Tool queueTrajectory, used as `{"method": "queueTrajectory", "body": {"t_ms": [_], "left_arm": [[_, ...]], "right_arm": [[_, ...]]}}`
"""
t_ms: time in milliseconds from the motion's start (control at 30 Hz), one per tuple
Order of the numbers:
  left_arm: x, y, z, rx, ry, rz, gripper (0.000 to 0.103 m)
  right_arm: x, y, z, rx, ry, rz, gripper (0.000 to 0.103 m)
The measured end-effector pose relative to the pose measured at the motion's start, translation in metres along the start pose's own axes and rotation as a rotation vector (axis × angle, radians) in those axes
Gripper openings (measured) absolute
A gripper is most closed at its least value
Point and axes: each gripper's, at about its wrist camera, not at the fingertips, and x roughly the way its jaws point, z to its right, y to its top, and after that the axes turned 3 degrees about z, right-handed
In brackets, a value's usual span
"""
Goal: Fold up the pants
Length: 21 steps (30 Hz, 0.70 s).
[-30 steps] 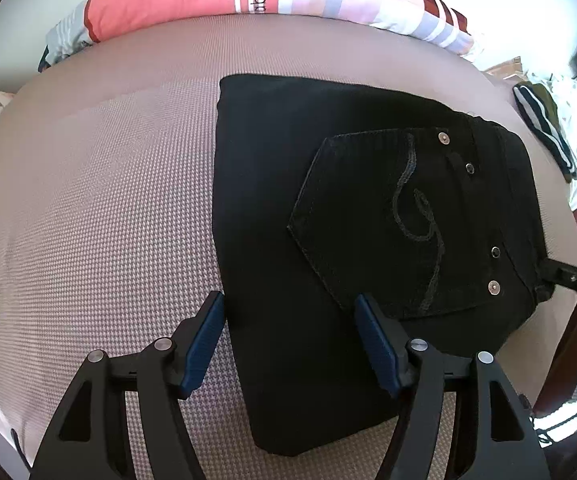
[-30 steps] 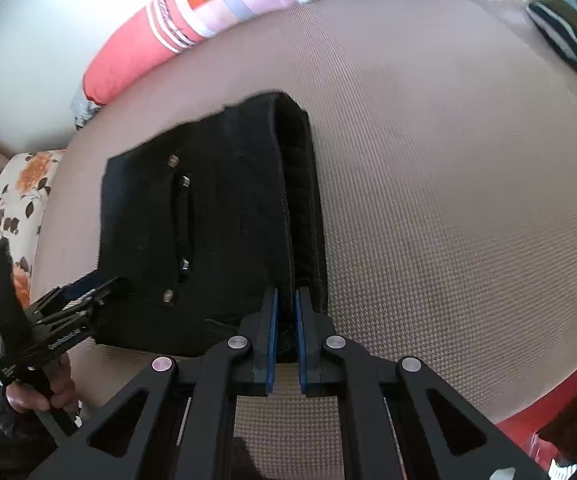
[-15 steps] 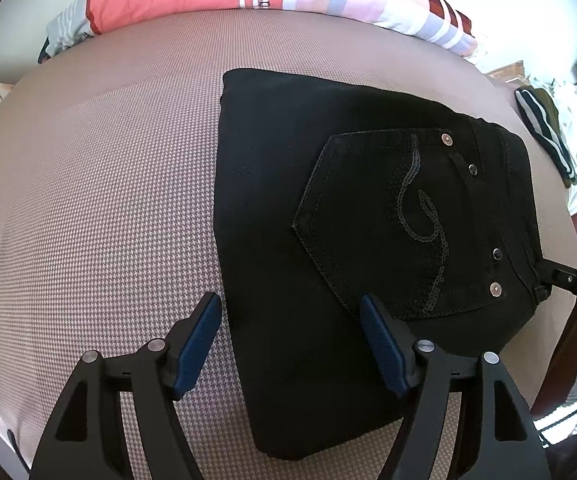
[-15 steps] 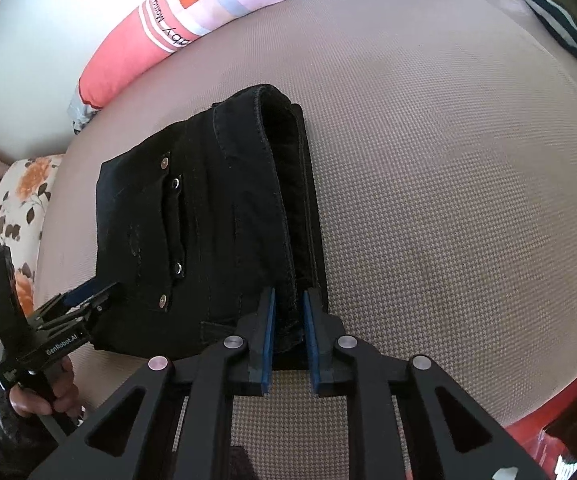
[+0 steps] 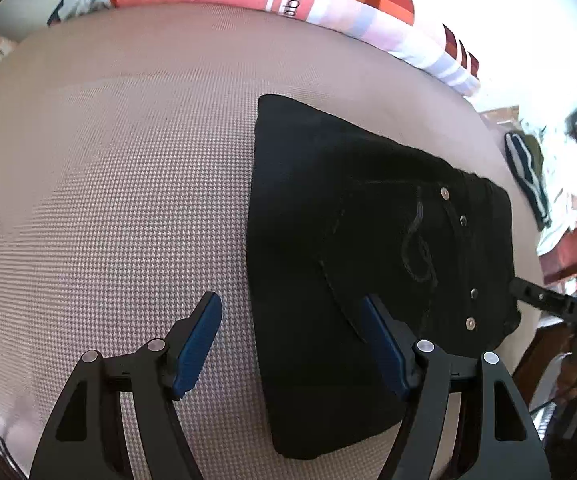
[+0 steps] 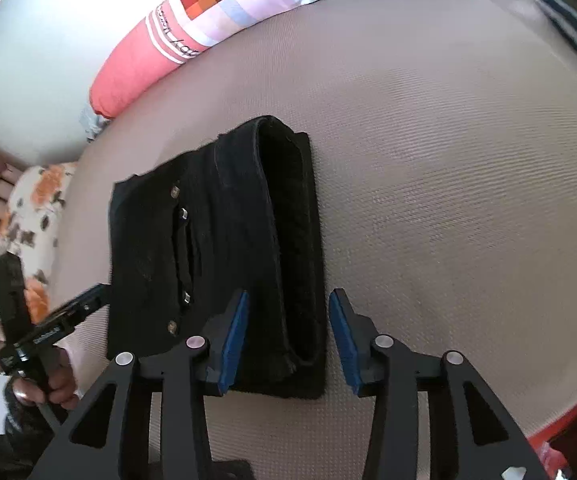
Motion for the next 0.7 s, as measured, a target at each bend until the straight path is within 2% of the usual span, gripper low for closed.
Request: {"method": "queueTrajectory", "body": {"t_ms": [200, 333, 467, 700], "left_arm": [[0.012, 0.009, -0.013, -0.086, -0.107, -0.06, 0.071], [0.016, 0.009, -0.022, -0.131, -0.187, -0.095, 0.068], [0.021, 0.015, -0.023, -0.138, -0.21, -0.104, 0.067], [0.026, 0.023, -0.02, -0.124, -0.256, -0.102, 0.067]], "right_arm": [[0.02, 0.012, 0.017, 0.035, 0.133, -0.041, 0.043], [0.028, 0.014, 0.029, 0.057, 0.197, -0.067, 0.05], [0.037, 0.015, 0.042, 0.078, 0.288, -0.101, 0.05], [0.046, 0.017, 0.055, 0.094, 0.398, -0.149, 0.048]]}}
